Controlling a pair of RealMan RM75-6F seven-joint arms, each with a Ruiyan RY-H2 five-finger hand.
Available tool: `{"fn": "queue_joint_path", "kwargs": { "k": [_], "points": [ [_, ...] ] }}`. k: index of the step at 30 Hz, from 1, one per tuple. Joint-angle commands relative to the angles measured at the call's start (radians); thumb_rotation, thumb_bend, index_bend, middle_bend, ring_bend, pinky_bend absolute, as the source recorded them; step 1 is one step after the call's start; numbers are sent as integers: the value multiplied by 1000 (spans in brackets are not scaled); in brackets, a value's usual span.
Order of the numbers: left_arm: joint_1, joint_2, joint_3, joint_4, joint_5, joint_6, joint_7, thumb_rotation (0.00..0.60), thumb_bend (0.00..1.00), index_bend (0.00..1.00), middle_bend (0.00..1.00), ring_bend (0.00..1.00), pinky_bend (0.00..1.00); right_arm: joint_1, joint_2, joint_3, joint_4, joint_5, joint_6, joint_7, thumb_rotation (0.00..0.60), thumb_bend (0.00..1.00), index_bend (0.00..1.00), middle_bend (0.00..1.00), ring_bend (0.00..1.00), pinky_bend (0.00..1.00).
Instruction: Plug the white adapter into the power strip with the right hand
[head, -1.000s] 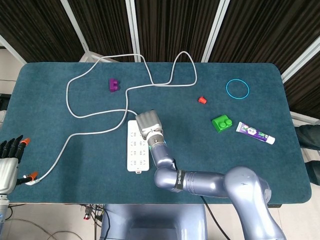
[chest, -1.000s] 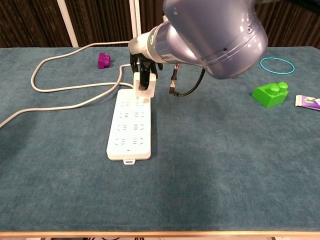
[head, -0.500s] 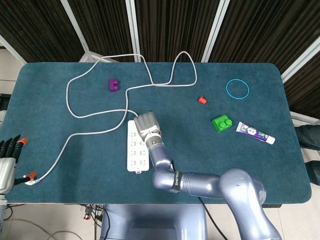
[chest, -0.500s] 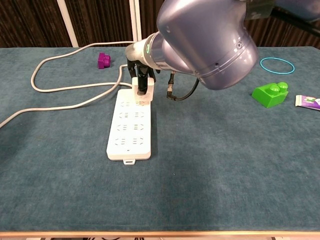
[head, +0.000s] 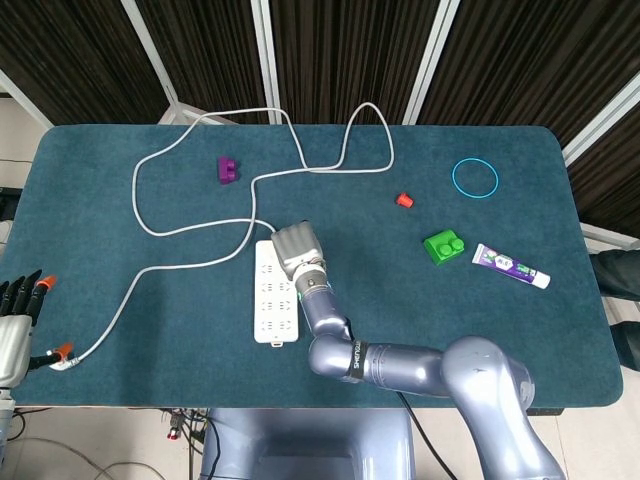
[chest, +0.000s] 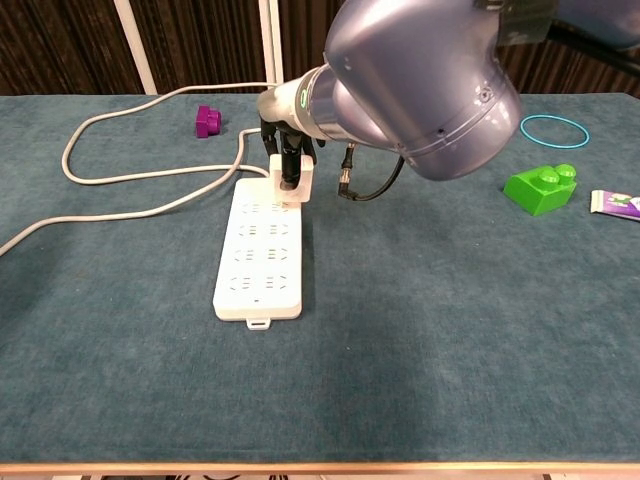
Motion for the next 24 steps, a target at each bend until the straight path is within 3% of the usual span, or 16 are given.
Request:
{"fn": "queue_joint_path", "kwargs": {
  "k": [1, 24],
  "points": [
    [-1, -1, 0, 0, 0, -1, 1, 600, 100, 120, 0, 0, 0, -2, 0, 3, 1, -1, 0, 2, 600, 550, 699, 576, 475, 290],
    [-3, 1, -2, 2, -7, -3, -4, 600, 99, 120, 0, 0, 0, -4, -22, 10, 9, -3, 7, 2, 600, 550, 700, 576, 475, 290]
  ]
}}
